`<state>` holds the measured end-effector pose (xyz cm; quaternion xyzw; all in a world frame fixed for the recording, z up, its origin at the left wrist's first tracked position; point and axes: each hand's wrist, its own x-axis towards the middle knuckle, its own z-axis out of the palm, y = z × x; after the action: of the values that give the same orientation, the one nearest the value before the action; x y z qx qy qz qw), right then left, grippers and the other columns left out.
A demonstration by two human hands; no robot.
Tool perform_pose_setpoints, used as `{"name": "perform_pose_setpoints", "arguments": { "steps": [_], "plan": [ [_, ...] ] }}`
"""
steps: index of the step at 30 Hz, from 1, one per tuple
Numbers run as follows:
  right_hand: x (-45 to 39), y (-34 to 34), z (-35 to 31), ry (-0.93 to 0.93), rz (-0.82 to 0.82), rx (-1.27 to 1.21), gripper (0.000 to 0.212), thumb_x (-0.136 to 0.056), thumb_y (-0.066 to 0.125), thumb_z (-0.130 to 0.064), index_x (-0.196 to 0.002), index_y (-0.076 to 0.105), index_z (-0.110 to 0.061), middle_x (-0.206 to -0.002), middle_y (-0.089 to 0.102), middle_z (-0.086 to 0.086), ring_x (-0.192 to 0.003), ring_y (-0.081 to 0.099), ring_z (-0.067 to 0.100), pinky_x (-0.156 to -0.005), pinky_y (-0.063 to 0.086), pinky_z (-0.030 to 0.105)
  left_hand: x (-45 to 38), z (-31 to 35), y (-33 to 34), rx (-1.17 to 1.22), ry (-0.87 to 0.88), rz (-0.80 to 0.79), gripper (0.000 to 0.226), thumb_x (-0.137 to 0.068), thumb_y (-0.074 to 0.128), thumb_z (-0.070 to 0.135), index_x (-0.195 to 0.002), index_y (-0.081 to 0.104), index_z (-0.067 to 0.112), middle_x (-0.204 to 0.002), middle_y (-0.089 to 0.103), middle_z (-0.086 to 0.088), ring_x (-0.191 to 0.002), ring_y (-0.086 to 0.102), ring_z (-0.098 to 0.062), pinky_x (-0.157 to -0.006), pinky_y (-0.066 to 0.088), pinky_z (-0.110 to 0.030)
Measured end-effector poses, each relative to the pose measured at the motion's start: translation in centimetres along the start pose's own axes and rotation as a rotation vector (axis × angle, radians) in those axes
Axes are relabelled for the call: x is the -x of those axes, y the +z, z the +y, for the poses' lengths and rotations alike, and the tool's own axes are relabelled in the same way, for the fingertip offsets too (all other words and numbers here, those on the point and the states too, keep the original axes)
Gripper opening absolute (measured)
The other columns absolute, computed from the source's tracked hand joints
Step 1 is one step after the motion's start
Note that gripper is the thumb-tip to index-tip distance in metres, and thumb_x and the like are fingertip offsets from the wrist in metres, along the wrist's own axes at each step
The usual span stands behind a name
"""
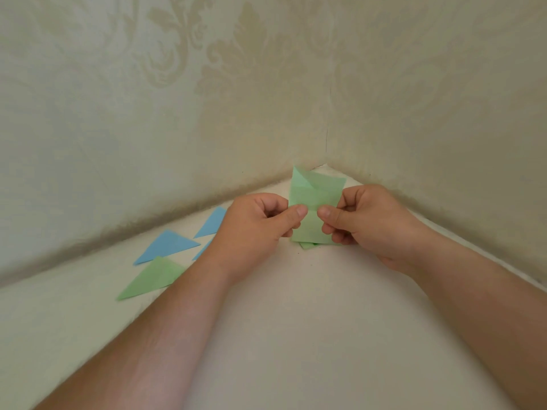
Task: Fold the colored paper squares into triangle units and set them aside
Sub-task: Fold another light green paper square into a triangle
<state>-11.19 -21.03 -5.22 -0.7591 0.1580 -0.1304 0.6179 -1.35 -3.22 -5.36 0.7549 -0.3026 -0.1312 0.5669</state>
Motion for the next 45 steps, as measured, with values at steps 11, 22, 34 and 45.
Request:
{"name": "perform_pose_setpoints", "arguments": {
  "steps": [11,22,34,45],
  "plan": [
    [0.5,0.1,-0.4,-0.002,-0.026,0.005,0.021,-0.094,0.073,-0.018,-0.077,0.064,-0.009,-0.066,0.071,0.002,-0.057,0.06,0.014,-0.056,0.052,0.023,0.1,0.7,0.1,0.026,-0.014,0.012,0.031,-0.093,0.075,0.03,-0.077,0.069,0.004,-0.068,0.069,0.002,-0.064,0.058,-0.012,-0.07,0.047,-0.03],
    [0.2,-0.4,-0.3,-0.062,0.01,-0.017,0.032,-0.092,0.075,-0.018,-0.065,0.057,-0.015,-0.059,0.062,0.005,-0.053,0.058,0.015,-0.052,0.048,0.024,-0.4,0.4,0.5,0.1,-0.013,0.058,0.023,-0.093,0.076,0.024,-0.074,0.071,0.011,-0.069,0.066,0.003,-0.065,0.059,-0.012,-0.078,0.052,-0.037],
    [0.9,-0.6,-1.4,-0.051,-0.034,-0.016,0.048,-0.069,0.078,-0.053,-0.107,0.066,-0.025,-0.083,0.069,-0.001,-0.063,0.064,0.015,-0.068,0.051,0.037,-0.5,0.9,0.8,0.499,-0.053,0.149,0.014,-0.098,0.064,0.002,-0.098,0.058,0.014,-0.085,0.074,-0.014,-0.082,0.073,-0.026,-0.085,0.062,-0.041],
    [1.2,-0.3,-1.0,-0.256,-0.131,-0.083,0.053,-0.097,0.062,0.003,-0.119,0.069,-0.044,-0.099,0.076,0.002,-0.075,0.065,0.02,-0.073,0.055,0.034,-0.1,0.9,1.3,0.482,-0.003,0.089,0.024,-0.095,0.069,0.002,-0.094,0.048,0.015,-0.088,0.075,-0.018,-0.075,0.073,-0.023,-0.068,0.059,-0.032]
  ]
}}
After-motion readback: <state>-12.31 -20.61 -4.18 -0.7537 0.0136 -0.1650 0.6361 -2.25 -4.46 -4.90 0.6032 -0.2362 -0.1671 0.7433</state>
